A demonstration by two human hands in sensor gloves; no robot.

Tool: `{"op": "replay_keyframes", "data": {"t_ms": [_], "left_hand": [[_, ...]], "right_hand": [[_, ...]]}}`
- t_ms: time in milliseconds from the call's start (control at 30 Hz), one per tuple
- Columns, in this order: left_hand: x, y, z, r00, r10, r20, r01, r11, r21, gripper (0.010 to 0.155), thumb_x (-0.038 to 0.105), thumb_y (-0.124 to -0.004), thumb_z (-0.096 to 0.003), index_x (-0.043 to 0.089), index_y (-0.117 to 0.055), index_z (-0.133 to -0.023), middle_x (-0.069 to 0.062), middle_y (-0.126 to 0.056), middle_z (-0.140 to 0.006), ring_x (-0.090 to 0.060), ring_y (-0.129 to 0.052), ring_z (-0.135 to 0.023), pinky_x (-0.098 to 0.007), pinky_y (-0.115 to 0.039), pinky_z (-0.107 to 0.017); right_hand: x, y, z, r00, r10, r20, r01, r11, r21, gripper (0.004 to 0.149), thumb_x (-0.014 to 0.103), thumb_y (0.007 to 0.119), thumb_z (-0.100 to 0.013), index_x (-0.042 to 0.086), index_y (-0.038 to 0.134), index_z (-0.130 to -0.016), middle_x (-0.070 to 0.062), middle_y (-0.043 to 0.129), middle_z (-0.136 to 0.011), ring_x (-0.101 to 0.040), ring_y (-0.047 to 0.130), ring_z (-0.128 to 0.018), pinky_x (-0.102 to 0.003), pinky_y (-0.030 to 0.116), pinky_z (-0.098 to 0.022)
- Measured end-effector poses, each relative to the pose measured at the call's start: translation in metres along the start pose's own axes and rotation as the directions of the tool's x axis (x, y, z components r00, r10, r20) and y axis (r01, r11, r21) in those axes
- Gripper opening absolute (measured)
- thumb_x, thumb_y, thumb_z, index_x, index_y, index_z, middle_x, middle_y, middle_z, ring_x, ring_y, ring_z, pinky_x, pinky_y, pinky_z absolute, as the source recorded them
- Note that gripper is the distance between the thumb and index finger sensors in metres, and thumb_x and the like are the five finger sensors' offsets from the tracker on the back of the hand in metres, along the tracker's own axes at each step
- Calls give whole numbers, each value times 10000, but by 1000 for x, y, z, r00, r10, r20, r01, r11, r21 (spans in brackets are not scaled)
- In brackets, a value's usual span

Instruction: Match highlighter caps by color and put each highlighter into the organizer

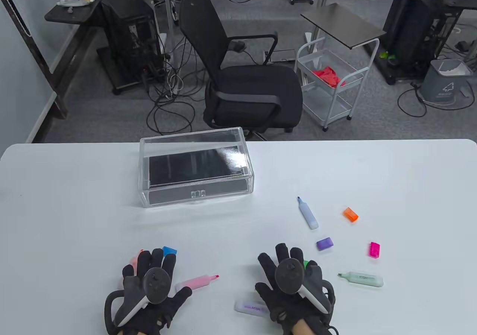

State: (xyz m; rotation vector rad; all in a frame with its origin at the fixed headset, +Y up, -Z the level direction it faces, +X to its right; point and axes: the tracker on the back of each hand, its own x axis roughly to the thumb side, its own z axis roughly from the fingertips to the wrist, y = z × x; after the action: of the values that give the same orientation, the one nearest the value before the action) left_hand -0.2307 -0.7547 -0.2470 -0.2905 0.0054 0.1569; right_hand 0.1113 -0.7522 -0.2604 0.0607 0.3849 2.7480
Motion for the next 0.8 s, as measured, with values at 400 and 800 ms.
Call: {"op": "replay_keyframes", "data": {"t_ms": [400,800], "left_hand": [[15,17,16,966,220,135,-232,969,83,893,820,-557,-397,425,-206,-1117,103,-95,-1199,-278,-110,-1162,-565,-149,-780],[20,73,-53,696,714,75,-718,688,107,801,739,-639,-443,279,-521,-1089,7,-711,-1062,-317,-918,-902,-495,-776,-688]], "right_hand": [[7,0,4,1000,-15,8,15,1000,-1,706,567,710,-427,511,333,-1022,131,1,-1111,-244,-59,-1023,-626,-18,-655],[4,-6,4,1000,-27,15,27,999,-36,704,560,711,-428,493,348,-1028,116,26,-1119,-250,-50,-1023,-626,-8,-658]]}}
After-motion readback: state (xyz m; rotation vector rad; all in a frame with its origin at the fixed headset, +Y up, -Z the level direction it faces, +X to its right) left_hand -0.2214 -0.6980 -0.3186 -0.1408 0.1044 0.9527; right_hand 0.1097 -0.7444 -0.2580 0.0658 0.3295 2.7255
